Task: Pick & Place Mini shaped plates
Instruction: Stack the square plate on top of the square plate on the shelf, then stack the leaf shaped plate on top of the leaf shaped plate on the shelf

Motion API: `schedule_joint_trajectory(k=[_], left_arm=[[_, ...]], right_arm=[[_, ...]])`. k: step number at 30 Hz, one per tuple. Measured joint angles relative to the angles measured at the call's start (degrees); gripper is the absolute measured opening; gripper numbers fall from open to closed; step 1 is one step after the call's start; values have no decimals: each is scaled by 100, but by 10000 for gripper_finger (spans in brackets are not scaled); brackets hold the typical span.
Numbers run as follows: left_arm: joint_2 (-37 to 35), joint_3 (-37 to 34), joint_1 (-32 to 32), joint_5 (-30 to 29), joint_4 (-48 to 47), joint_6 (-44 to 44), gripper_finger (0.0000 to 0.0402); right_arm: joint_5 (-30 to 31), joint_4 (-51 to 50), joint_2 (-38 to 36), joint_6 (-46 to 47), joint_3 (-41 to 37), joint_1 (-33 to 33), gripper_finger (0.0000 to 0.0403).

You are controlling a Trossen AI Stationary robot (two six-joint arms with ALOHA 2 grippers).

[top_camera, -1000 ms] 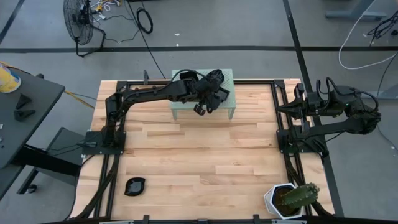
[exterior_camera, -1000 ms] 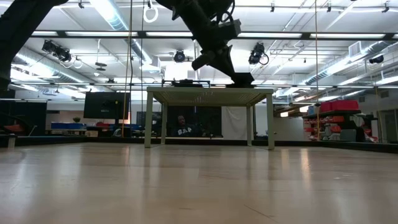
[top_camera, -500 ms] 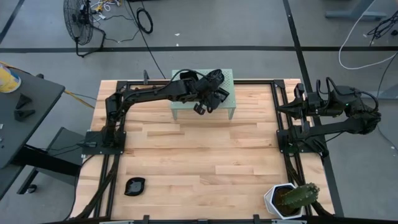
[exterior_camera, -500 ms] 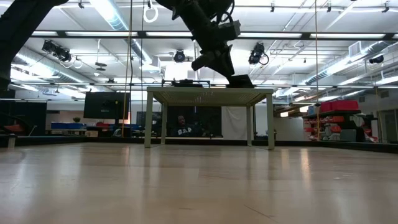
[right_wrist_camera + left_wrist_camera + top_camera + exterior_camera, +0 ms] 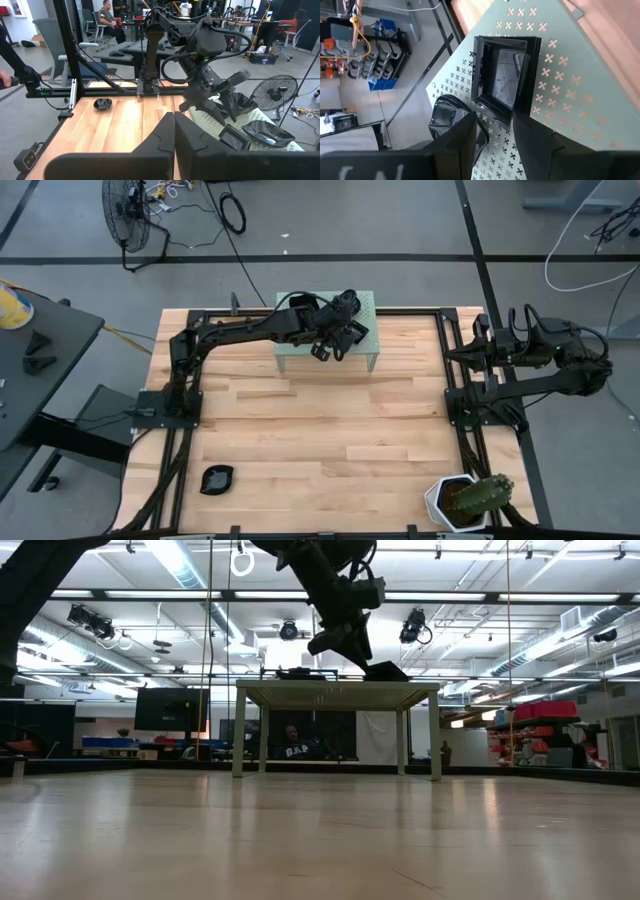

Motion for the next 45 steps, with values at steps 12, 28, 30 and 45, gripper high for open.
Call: schedule_joint_trajectory(k=[12,28,30,45], left_arm=[[3,0,-51,397,119,-182,136],[-113,-1,-240,-85,-246,-1091,135],[-166,-7,-279,-44,-541,-1306,135],[-437,0,-644,568,-2151,-3076,135]], right_arm=[[0,0,0,0,1,0,4],[-2,0,-2,0,1,1,4],[0,0,-2,0,0,1,4],[0,0,-2,0,0,0,4]])
